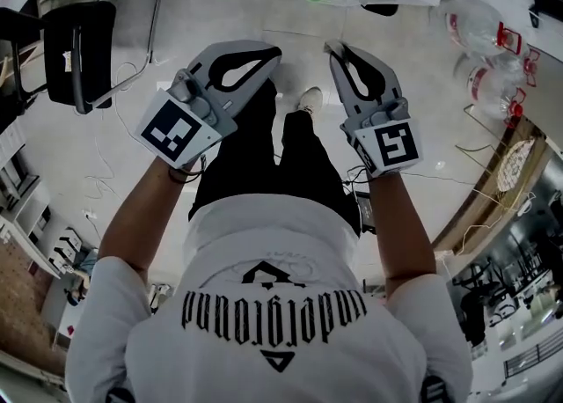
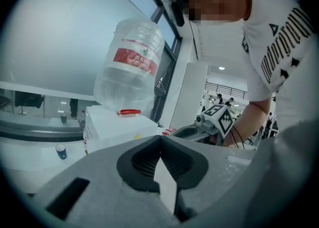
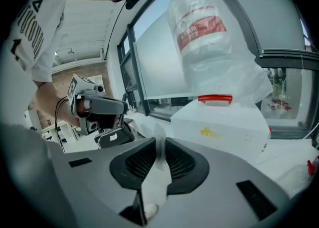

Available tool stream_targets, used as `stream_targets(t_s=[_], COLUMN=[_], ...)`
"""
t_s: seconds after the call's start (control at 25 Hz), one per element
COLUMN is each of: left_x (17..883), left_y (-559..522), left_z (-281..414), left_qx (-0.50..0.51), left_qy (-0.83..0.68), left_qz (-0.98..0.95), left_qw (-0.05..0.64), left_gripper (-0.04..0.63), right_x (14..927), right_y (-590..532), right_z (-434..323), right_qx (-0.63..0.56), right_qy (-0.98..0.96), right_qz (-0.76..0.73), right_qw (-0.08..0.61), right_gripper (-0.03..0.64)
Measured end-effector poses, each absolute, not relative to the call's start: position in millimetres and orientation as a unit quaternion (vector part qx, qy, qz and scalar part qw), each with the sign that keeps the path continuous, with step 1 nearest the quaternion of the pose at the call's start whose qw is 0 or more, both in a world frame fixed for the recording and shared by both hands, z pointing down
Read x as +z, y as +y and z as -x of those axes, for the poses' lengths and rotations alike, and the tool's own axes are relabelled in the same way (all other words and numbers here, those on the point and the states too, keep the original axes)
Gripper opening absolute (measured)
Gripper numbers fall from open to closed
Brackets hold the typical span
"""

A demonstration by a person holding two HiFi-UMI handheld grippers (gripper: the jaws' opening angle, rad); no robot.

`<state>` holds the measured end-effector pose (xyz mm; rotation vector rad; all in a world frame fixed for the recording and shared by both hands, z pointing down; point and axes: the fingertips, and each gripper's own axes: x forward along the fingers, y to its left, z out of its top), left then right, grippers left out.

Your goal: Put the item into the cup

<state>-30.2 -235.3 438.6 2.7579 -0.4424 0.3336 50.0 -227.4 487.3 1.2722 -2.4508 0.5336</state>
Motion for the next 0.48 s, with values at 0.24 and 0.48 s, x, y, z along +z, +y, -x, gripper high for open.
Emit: stream_targets(t_s=[0.24,0.48], left_x=[495.0,548.1], left_y=[-251.8,-275.2], left_z=[23.6,21.4], left_qx=[0.134,0.140], left_qy=[-0.144,-0.142], left_qz=[-0.967,-0.966], left_qw=[0.163,0.165], left_gripper=[0.014,0.014], right_x=[545.6,599.7], right_y=[-256.3,-281.7], right_z=[-51.2,-54.8], right_qx=[0.213,0.218], right_qy=[-0.847,-0.838], right_qz=[-0.462,-0.473], right_qw=[0.158,0.163], right_gripper=[0.064,0.064])
